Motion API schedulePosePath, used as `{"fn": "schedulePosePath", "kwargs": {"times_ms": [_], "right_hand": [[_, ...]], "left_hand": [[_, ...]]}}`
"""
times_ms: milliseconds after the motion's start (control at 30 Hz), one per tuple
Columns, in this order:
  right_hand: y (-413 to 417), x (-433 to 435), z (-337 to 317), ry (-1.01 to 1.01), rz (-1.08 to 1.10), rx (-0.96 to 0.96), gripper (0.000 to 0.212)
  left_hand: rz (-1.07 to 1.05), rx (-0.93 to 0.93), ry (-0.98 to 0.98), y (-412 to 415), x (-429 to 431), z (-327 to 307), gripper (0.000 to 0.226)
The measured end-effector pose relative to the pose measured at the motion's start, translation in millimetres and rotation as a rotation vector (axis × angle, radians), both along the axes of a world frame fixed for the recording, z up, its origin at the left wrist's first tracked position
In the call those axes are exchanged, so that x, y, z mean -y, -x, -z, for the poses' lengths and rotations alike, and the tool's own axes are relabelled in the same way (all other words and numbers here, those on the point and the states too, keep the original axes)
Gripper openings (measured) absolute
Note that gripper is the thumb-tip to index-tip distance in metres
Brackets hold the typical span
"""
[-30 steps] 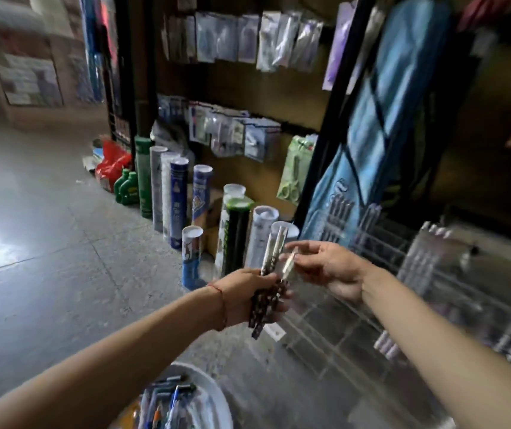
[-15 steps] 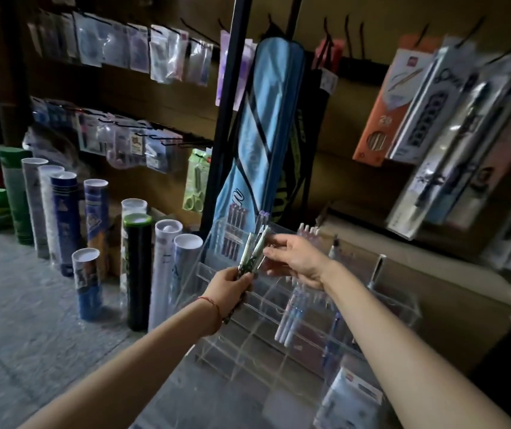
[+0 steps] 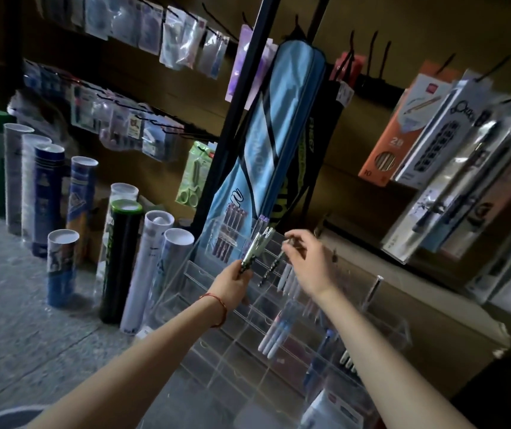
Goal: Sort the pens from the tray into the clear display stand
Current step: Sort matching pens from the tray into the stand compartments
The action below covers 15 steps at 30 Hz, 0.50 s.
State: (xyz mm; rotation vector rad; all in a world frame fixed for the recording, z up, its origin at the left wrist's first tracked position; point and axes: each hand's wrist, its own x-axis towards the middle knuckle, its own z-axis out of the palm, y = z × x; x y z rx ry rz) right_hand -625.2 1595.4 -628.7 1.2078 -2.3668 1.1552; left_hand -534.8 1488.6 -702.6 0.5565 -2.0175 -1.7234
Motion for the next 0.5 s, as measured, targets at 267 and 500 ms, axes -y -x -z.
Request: {"fn": "schedulePosePath", "kwargs": {"times_ms": [267,500], "right_hand": [[-1,33,36,-0.143,-0.059,0.187,0.026],[12,32,38,-0.224,-0.024,0.202,0.028]], "left_hand": [[-0.033,0.031,0.000,0,22,11,0.012],[0.000,0.034,0.045,0,23,14,0.011]]}}
